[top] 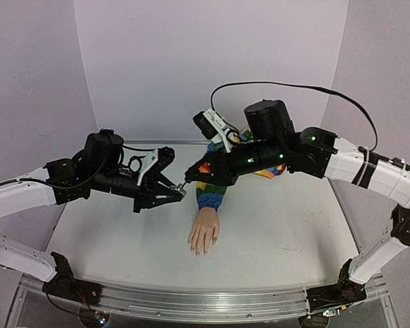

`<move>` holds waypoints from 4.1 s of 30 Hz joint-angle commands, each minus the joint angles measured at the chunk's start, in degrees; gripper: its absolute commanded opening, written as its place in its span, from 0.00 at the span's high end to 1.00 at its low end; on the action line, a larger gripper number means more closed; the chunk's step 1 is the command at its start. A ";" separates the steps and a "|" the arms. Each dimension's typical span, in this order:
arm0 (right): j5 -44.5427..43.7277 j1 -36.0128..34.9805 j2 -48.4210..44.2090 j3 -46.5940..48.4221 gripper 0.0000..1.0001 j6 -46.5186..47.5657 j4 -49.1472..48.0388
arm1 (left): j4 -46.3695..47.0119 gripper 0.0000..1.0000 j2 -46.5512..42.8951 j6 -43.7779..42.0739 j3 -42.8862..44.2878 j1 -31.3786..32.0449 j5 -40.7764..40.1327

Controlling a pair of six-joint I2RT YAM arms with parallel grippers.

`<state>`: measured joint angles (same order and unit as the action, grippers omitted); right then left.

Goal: Paint the nails

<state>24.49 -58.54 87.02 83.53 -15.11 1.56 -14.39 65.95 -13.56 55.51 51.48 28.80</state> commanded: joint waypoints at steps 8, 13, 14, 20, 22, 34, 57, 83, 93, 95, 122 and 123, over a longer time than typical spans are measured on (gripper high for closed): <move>-0.86 -0.31 -0.84 1.98 1.00 0.41 -1.56 | 1.26 1.00 -0.07 -0.58 1.80 0.28 0.58; -1.21 -0.51 -2.65 0.74 1.00 0.28 -2.07 | 1.12 1.00 0.18 -0.58 1.86 0.29 0.50; -1.18 -0.58 -2.79 0.66 1.00 0.26 -2.16 | 1.12 1.00 0.22 -0.54 1.88 0.31 0.57; -1.33 -0.65 -2.99 0.54 1.00 0.57 -2.51 | 1.16 1.00 0.39 -0.43 1.89 0.37 0.82; -2.14 -0.64 -2.65 0.65 1.00 0.32 -2.44 | 1.12 1.00 0.27 -0.44 1.86 0.42 0.81; -2.79 -1.04 -0.48 1.69 1.00 0.52 -1.69 | 1.03 1.00 -0.11 -0.31 1.80 0.48 0.98; -3.44 -1.46 0.45 0.66 1.00 0.71 0.06 | 1.11 1.00 -0.09 -0.08 1.80 0.46 1.26; 19.40 0.05 6.92 0.98 1.00 8.51 -0.38 | 1.27 1.00 -1.53 0.53 1.97 0.46 3.59; 12.29 0.68 15.02 3.95 1.00 -1.13 -4.03 | 11.71 1.00 -3.75 9.63 0.90 0.59 -16.55; 6.43 0.21 15.87 5.01 1.00 -5.61 -3.94 | 16.01 1.00 -3.66 10.03 1.04 0.83 -19.11; -27.89 -3.38 8.69 8.85 0.42 -22.81 1.60 | 37.57 1.00 7.21 7.74 -8.23 4.92 -34.40; -28.60 -3.17 7.15 8.59 0.37 -21.37 1.64 | 36.45 1.00 6.52 9.00 -9.05 5.00 -34.41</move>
<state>-5.74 -60.51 100.88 93.27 -42.74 2.83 20.12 77.28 -11.00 46.98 56.01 -7.62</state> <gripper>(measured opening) 0.556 0.167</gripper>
